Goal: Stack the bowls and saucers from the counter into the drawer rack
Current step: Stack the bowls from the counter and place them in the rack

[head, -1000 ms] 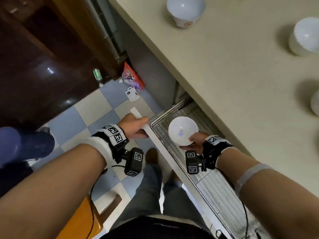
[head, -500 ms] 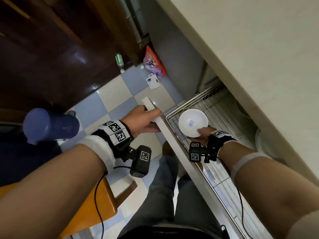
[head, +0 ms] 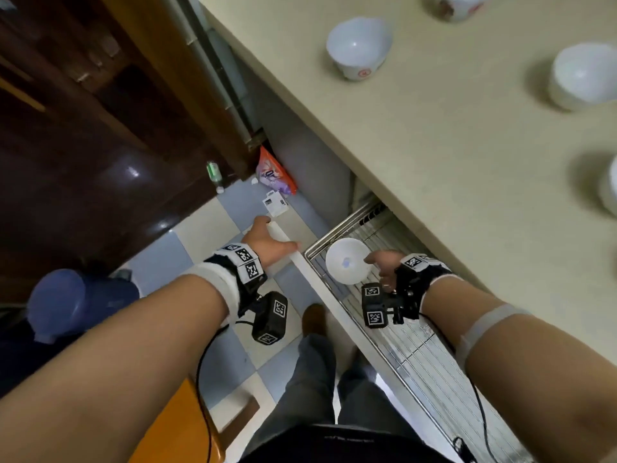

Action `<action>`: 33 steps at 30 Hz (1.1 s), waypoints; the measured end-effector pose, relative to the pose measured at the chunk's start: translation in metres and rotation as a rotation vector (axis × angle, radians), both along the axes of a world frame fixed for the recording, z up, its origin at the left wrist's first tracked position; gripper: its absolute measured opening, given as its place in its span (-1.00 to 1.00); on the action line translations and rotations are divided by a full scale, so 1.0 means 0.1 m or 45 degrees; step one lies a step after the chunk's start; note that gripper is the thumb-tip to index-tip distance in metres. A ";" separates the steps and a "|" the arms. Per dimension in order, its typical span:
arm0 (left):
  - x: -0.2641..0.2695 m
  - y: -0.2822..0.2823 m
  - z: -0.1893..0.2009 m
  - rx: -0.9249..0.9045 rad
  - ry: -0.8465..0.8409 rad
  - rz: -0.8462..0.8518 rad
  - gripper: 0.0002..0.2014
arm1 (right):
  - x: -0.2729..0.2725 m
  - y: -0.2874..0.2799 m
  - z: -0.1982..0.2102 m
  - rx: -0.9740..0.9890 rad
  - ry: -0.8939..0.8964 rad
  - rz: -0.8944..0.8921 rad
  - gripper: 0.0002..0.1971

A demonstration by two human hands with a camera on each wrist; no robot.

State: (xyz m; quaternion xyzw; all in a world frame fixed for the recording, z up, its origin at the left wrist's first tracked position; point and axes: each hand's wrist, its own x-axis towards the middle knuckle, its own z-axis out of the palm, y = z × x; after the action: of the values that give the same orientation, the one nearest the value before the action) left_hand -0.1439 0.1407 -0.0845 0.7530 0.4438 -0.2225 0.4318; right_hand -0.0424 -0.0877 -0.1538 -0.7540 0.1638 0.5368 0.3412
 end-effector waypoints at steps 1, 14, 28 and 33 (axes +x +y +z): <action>0.05 0.01 0.06 0.131 0.045 -0.138 -0.08 | -0.01 0.01 0.15 0.065 0.068 -0.030 -0.80; 1.78 -0.08 1.26 -0.337 -0.465 -0.013 -0.82 | 0.93 -0.36 1.95 0.671 -0.438 -0.705 -0.85; 3.47 0.38 0.87 -0.448 -0.504 0.054 -0.53 | 2.35 -1.10 1.51 0.250 -0.661 -1.713 -0.65; 3.90 0.13 1.05 -0.551 -0.584 -0.105 -0.64 | 2.50 -1.22 1.42 0.179 -0.677 -1.643 -0.50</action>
State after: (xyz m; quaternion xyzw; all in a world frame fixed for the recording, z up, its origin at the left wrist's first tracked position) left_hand 0.2464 0.1542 0.0206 0.6916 0.2463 -0.1536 0.6613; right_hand 0.2071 -0.2099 -0.0117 -0.5881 0.4545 0.0340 0.6681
